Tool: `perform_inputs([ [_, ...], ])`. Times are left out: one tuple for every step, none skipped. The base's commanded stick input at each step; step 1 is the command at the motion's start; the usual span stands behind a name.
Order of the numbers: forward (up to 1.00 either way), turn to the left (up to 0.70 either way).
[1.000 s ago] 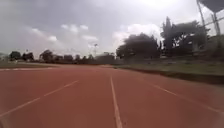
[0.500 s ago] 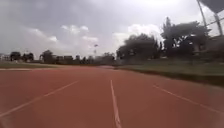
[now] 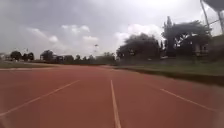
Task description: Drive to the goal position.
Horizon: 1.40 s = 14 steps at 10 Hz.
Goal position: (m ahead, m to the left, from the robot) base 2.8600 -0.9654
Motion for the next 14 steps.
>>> perform_inputs([
  [0.45, 0.00],
  [0.45, 0.00],
  [0.45, 0.00],
  [0.45, 0.00],
  [0.45, 0.00],
  [0.45, 0.00],
  [0.45, 0.00],
  [0.45, 0.00],
  [0.45, 0.00],
  [0.45, 0.00],
  [0.45, 0.00],
  [0.45, 0.00],
  [0.45, 0.00],
  [0.45, 0.00],
])
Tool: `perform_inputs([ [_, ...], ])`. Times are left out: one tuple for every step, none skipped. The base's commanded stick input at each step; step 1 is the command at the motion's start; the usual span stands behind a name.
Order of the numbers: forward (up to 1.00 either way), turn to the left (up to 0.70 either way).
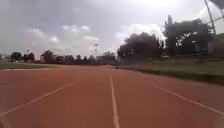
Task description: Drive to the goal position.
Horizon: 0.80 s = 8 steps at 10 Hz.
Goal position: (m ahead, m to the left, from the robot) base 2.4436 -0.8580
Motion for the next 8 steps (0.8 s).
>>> perform_inputs([
  [0.45, 0.00],
  [0.45, 0.00],
  [0.45, 0.00],
  [0.45, 0.00],
  [0.45, 0.00],
  [0.45, 0.00],
  [0.45, 0.00],
  [0.45, 0.00],
])
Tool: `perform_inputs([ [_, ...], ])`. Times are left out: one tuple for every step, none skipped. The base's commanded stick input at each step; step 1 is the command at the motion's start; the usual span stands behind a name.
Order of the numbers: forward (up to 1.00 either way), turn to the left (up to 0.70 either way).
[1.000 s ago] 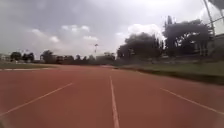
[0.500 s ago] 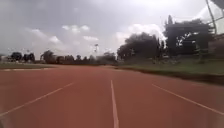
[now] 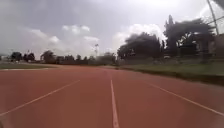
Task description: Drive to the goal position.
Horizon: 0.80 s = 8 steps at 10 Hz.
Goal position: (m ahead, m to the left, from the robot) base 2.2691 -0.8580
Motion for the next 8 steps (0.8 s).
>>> perform_inputs([
  [0.45, 0.00],
  [0.45, 0.00],
  [0.45, 0.00],
  [0.45, 0.00],
  [0.45, 0.00],
  [0.45, 0.00],
  [0.45, 0.00],
  [0.45, 0.00],
])
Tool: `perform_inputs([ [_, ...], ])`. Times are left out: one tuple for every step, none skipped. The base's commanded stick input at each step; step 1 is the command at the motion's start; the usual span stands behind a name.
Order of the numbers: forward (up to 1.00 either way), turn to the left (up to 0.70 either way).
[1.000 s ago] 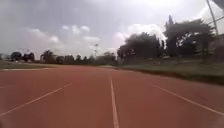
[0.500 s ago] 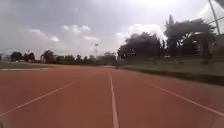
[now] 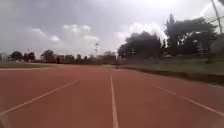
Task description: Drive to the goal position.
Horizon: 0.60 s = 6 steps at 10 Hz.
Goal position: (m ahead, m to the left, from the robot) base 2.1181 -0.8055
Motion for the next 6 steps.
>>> perform_inputs([
  [0.45, 0.00],
  [0.45, 0.00],
  [0.45, 0.00],
  [0.45, 0.00],
  [0.45, 0.00],
  [0.45, 0.00],
])
